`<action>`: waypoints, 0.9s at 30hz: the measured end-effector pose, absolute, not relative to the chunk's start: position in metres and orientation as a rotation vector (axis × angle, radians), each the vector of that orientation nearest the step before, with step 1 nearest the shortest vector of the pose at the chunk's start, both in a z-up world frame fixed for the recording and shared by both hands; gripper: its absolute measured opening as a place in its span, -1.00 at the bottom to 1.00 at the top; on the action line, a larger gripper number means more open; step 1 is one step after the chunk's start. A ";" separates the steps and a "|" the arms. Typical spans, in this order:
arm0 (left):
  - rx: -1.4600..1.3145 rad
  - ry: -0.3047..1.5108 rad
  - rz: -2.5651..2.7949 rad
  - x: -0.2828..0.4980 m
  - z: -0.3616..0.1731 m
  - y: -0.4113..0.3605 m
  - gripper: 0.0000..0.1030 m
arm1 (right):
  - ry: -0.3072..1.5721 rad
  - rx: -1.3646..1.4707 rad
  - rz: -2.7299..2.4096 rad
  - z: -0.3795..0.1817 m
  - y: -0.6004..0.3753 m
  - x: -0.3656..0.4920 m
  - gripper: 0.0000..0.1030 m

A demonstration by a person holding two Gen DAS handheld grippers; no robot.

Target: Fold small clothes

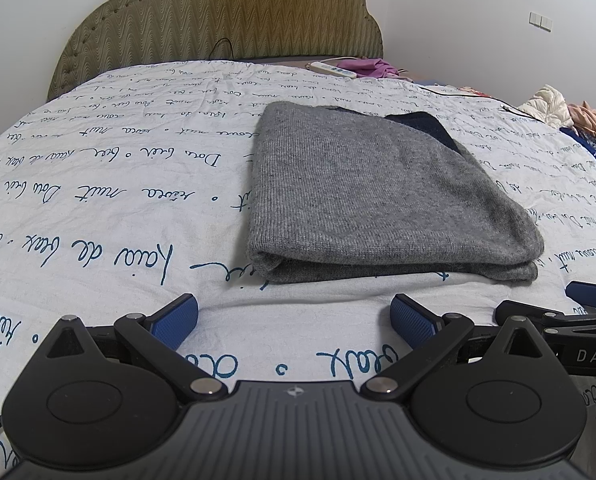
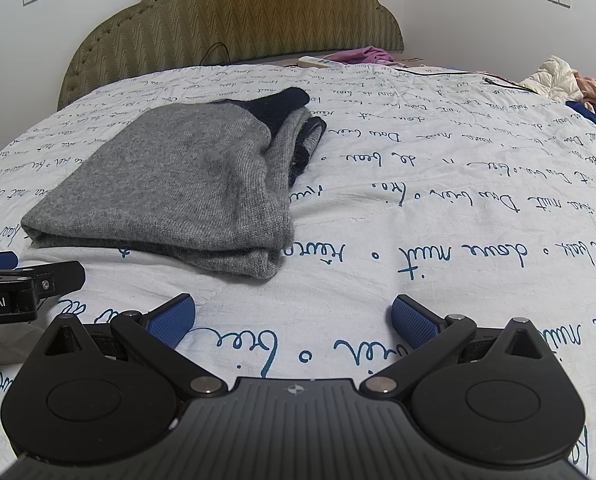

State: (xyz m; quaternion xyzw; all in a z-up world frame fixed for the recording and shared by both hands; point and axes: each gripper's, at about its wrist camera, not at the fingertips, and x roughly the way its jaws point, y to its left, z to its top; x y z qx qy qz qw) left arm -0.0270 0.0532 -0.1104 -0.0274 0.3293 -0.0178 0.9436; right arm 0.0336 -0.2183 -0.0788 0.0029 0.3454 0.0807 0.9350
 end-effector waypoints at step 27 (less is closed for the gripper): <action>-0.060 0.676 -0.048 -0.026 -0.109 0.054 1.00 | 0.705 0.007 0.164 -0.079 -0.218 0.033 0.99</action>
